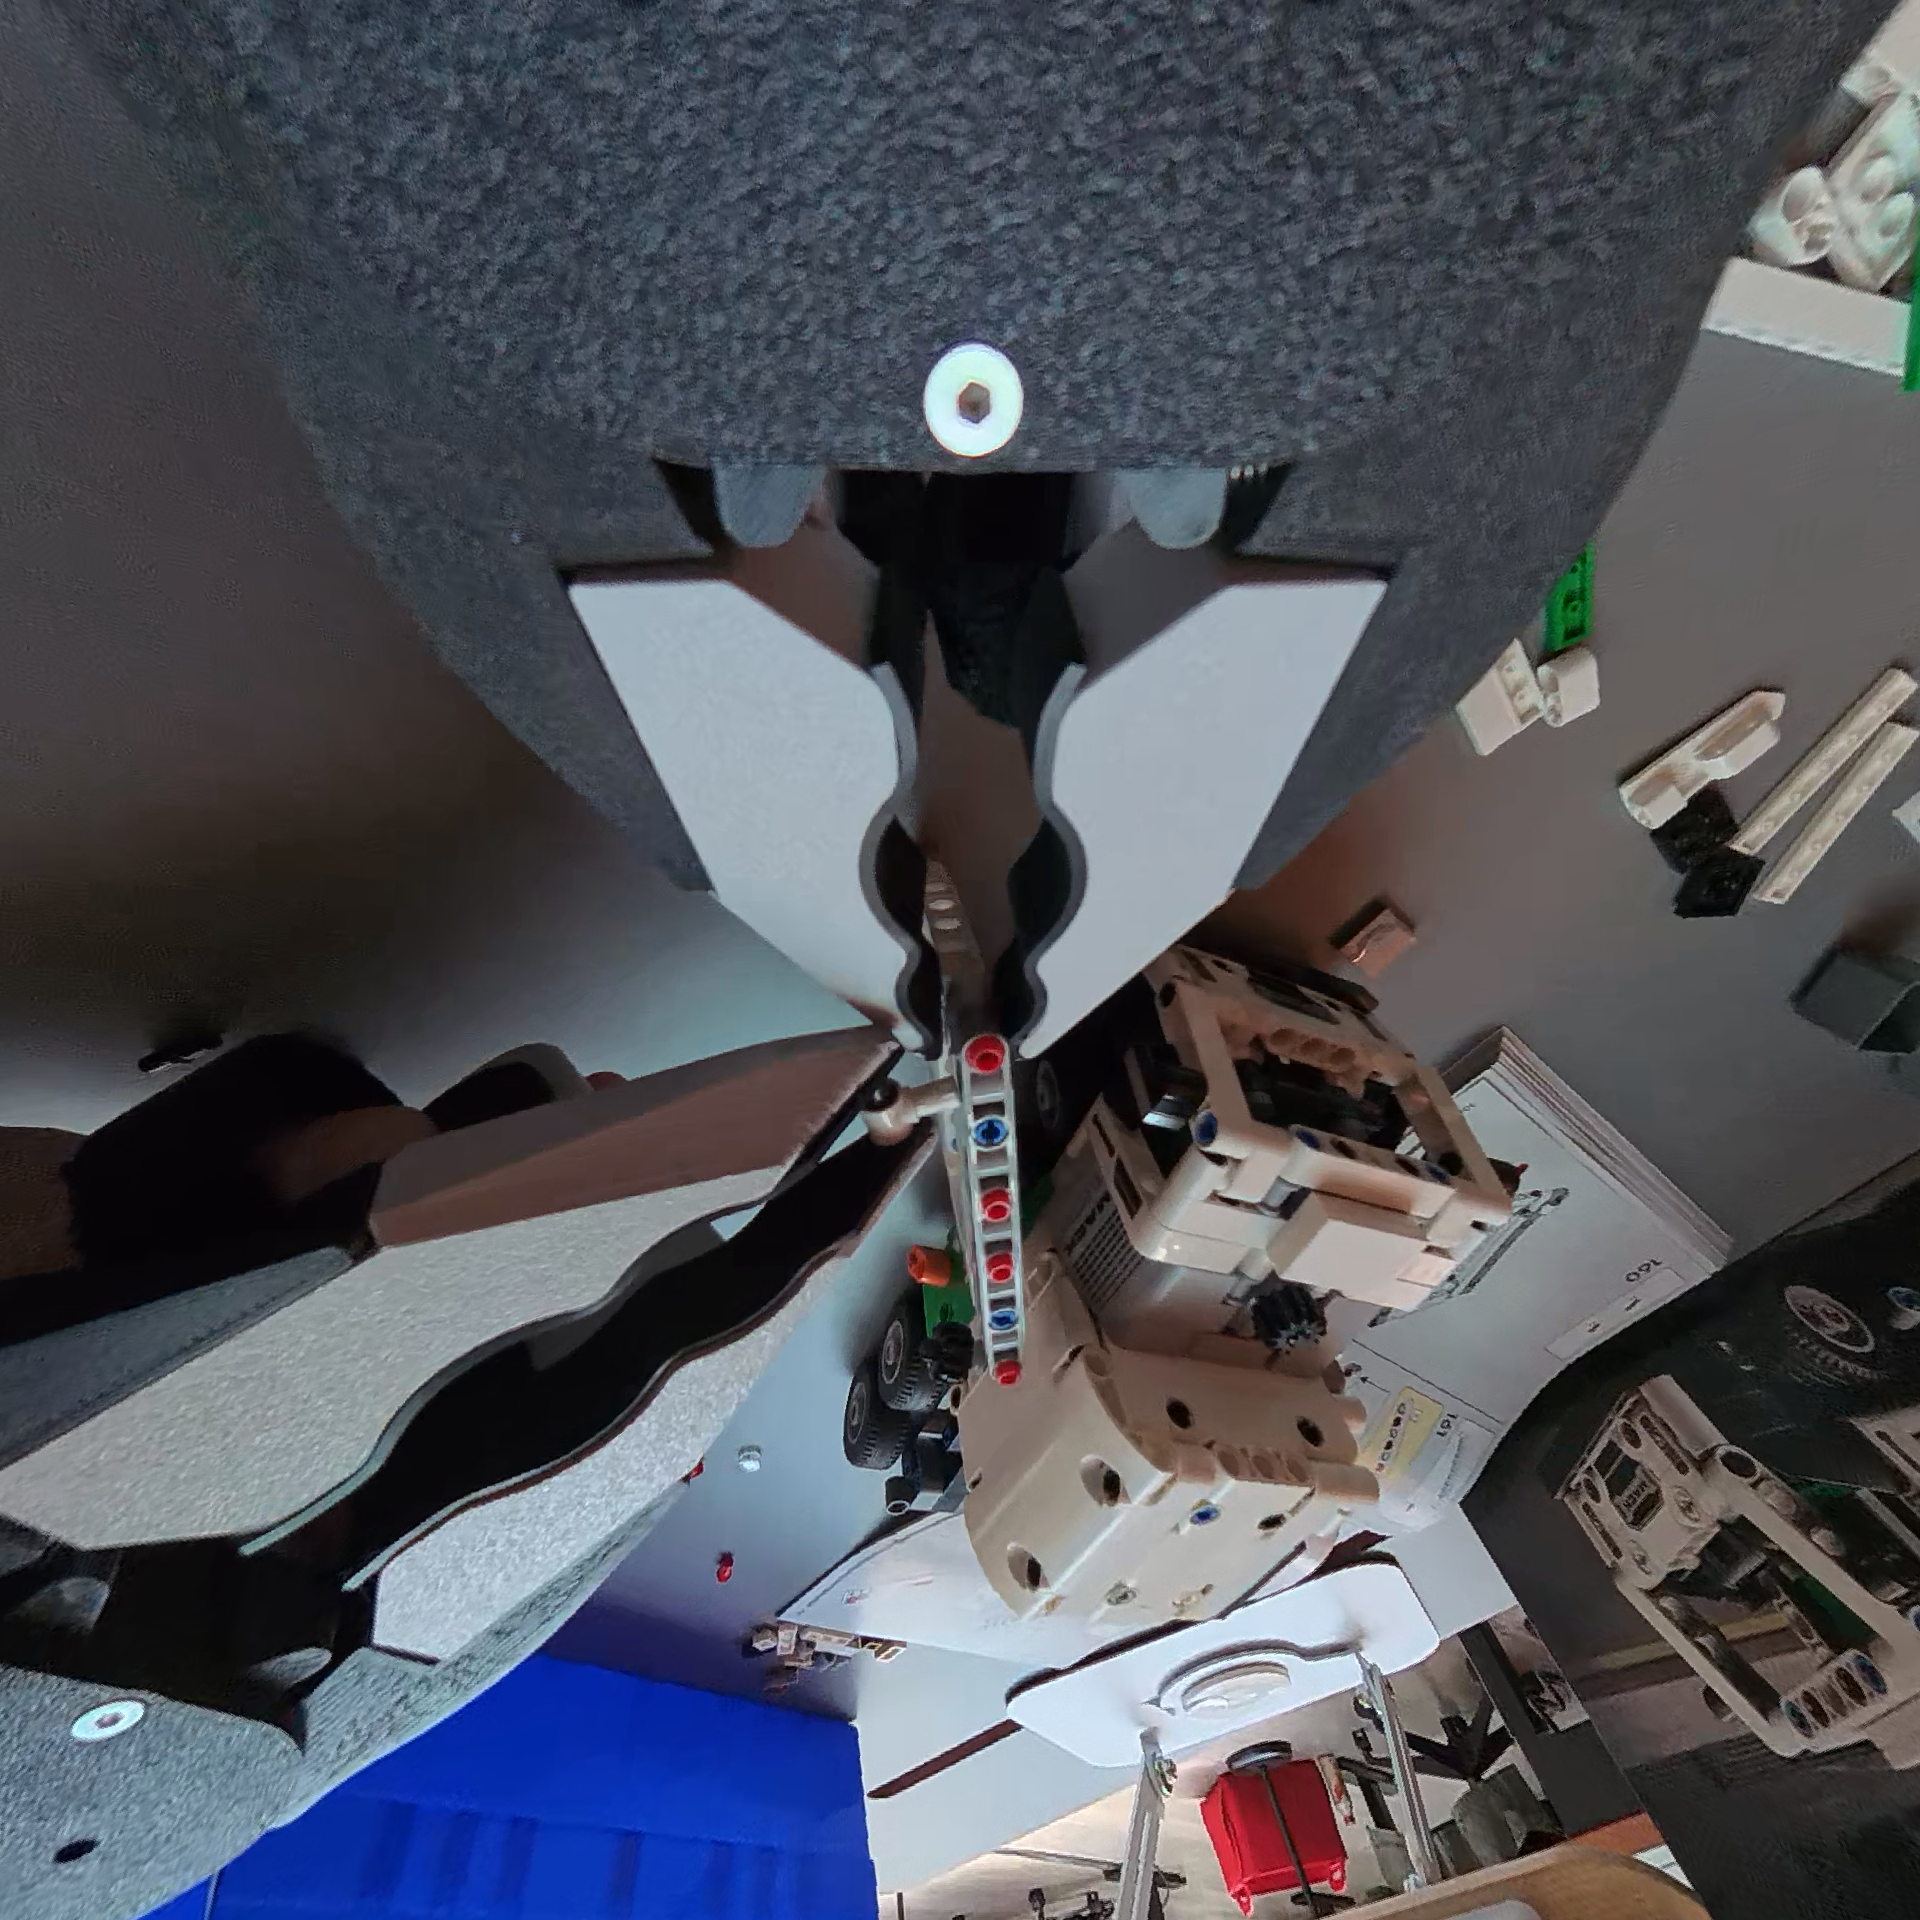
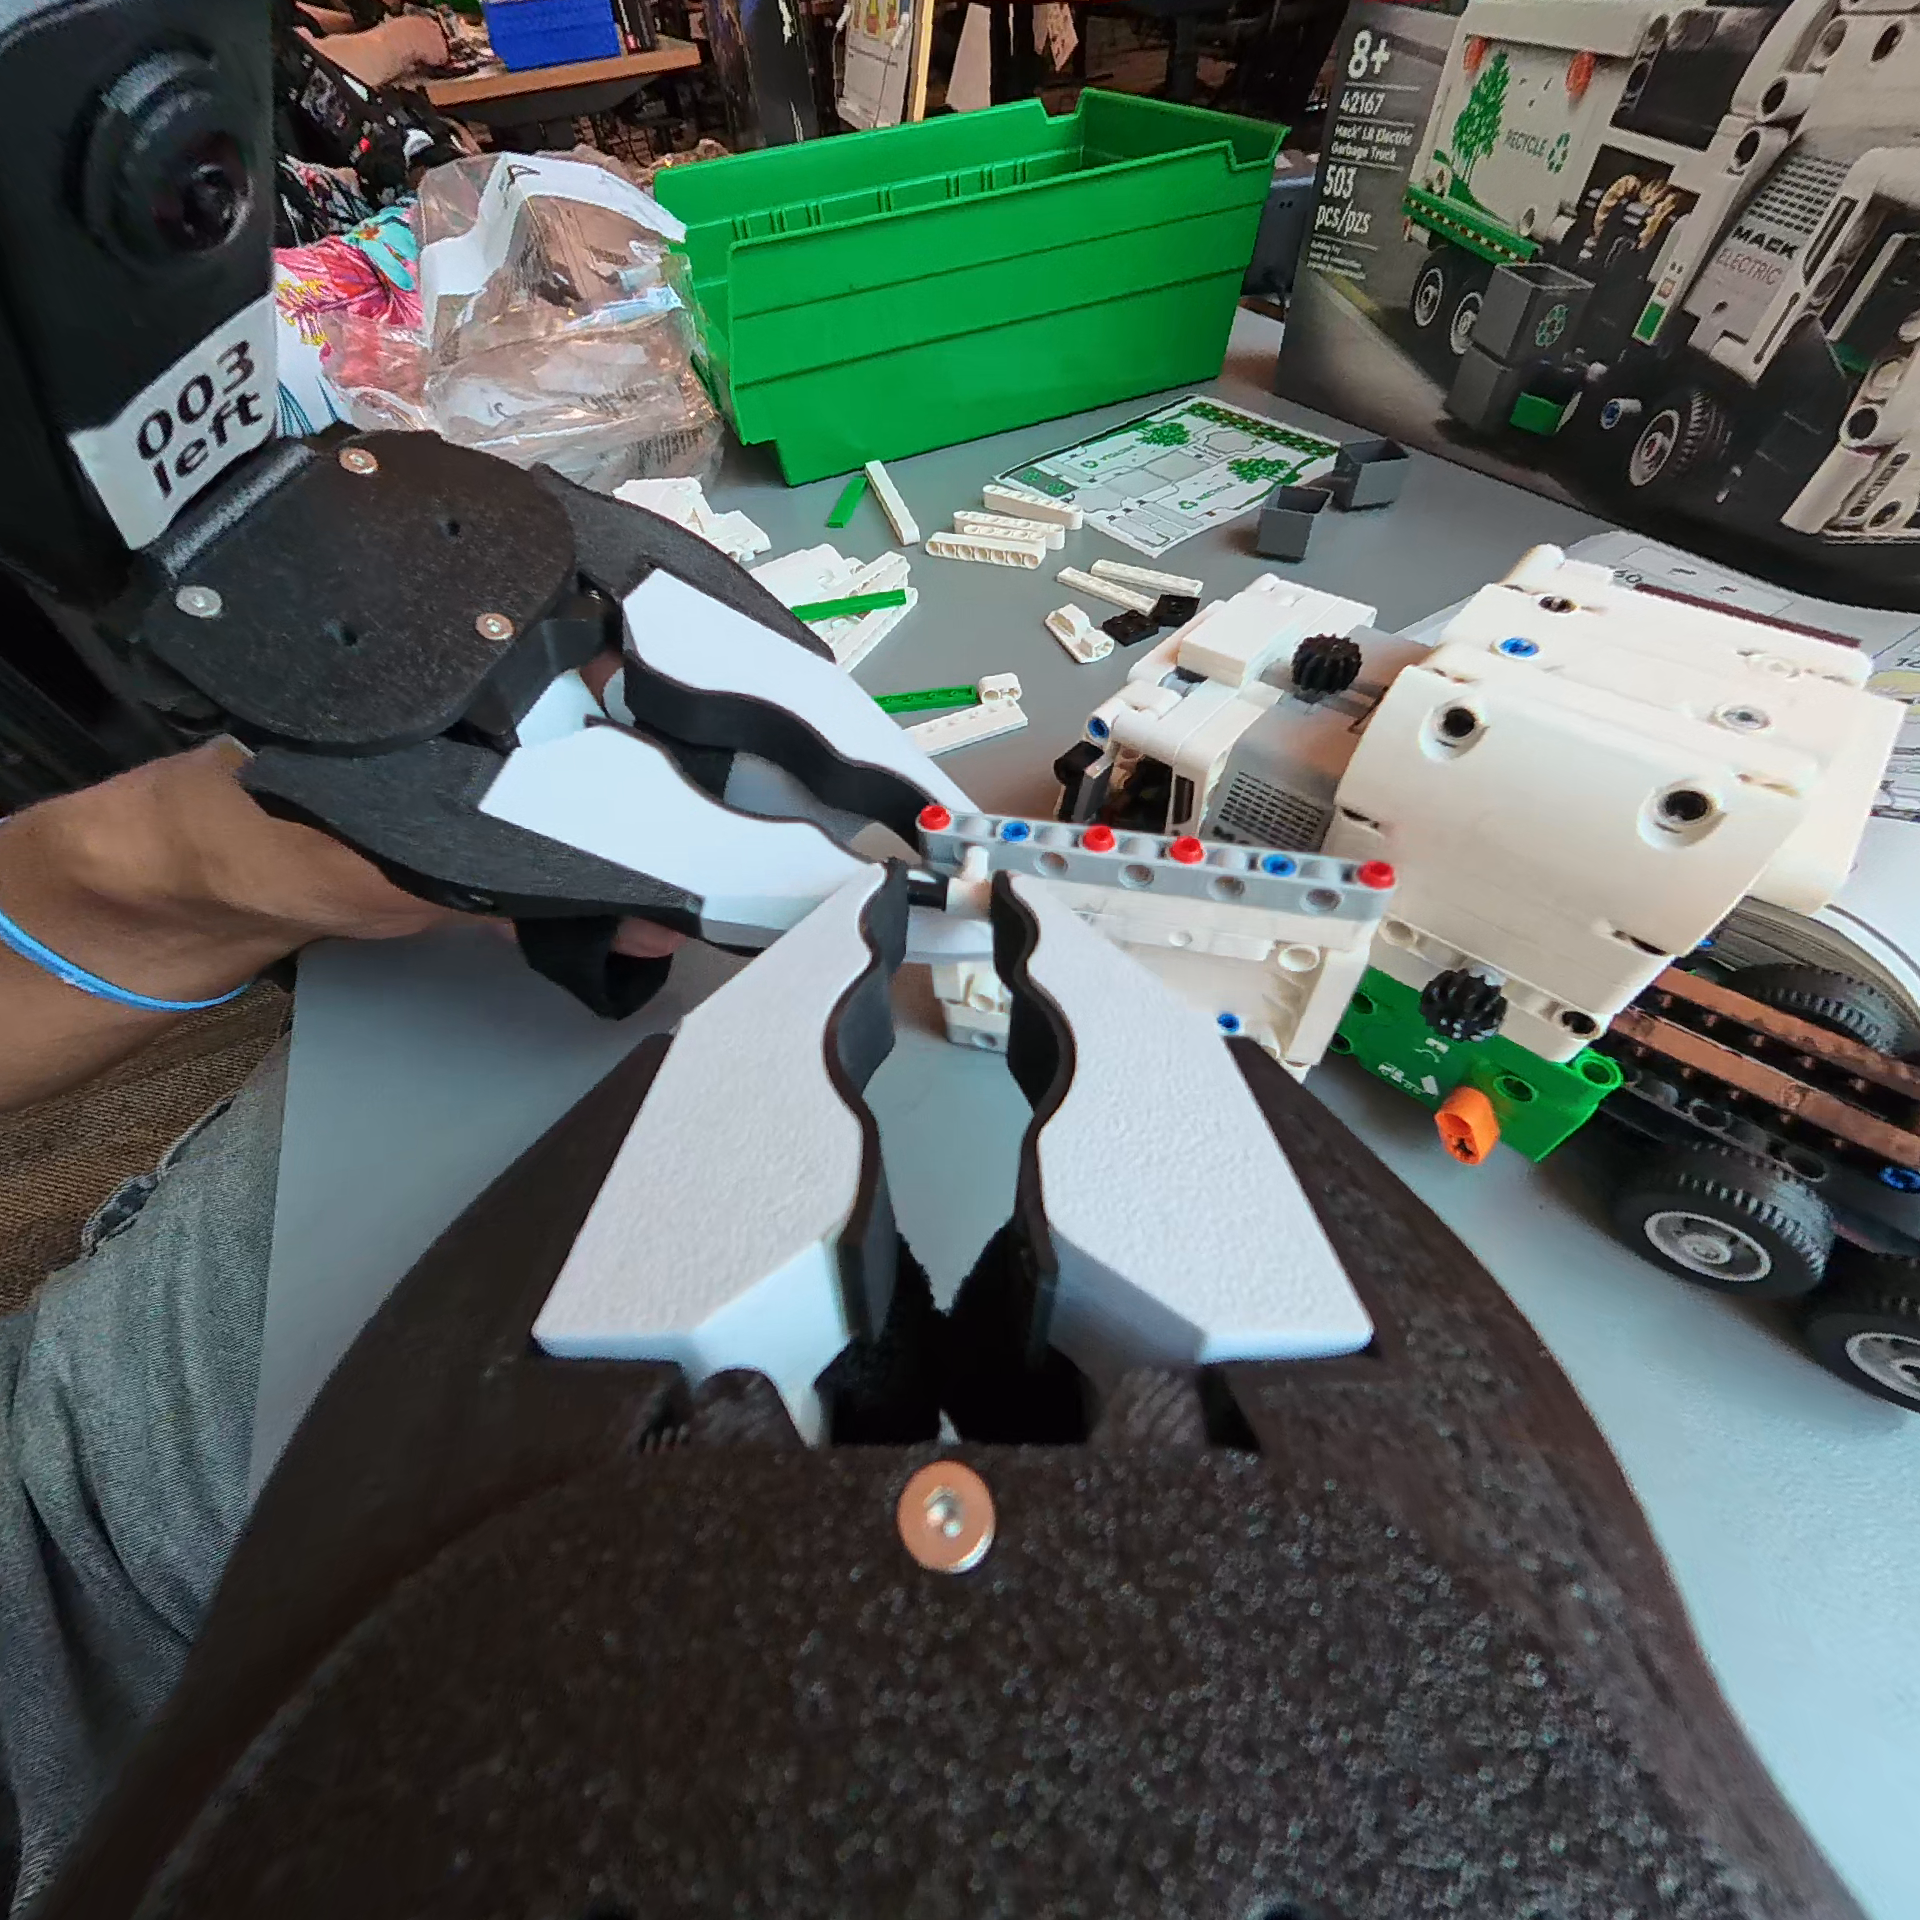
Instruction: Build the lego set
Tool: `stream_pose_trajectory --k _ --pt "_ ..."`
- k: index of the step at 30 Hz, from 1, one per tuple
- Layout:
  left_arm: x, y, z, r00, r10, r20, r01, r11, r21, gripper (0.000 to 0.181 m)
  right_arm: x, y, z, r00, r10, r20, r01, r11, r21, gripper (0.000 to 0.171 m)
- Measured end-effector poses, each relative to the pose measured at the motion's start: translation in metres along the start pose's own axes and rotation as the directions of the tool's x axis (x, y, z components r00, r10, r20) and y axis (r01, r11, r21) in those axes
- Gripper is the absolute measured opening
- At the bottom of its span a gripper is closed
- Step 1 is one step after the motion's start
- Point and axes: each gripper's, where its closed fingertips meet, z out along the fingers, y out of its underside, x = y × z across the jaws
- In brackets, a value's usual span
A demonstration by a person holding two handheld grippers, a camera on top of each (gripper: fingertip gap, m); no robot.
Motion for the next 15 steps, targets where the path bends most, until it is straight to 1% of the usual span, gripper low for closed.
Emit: stream_pose_trajectory --k 1,4,7,10,15 --pt "0.000 0.000 0.000 1.000 -0.002 0.002 0.002 1.000 -0.001 0.007 0.000 0.000 0.000 1.000 -0.006 0.000 0.006 1.000 0.000 0.014" --pt "-0.001 0.000 -0.001 1.000 -0.012 0.001 0.012 1.000 0.002 0.008 -0.001 0.000 0.000 1.000 -0.020 -0.001 0.020 1.000 0.004 0.014" --pt "-0.001 -0.001 -0.002 0.999 -0.032 -0.009 0.032 0.999 0.008 0.020 -0.001 -0.001 -0.002 1.000 -0.026 0.010 0.025 1.000 0.010 0.014" --pt "0.000 0.000 -0.007 0.998 -0.059 -0.033 0.060 0.998 0.012 0.023 -0.004 -0.005 -0.005 0.998 -0.060 0.029 0.059 0.997 0.041 0.015" --pt "0.000 -0.005 -0.031 0.996 -0.066 -0.065 0.068 0.997 0.032 0.024 -0.006 -0.009 -0.008 0.966 -0.260 -0.006 0.260 0.961 0.094 0.015"
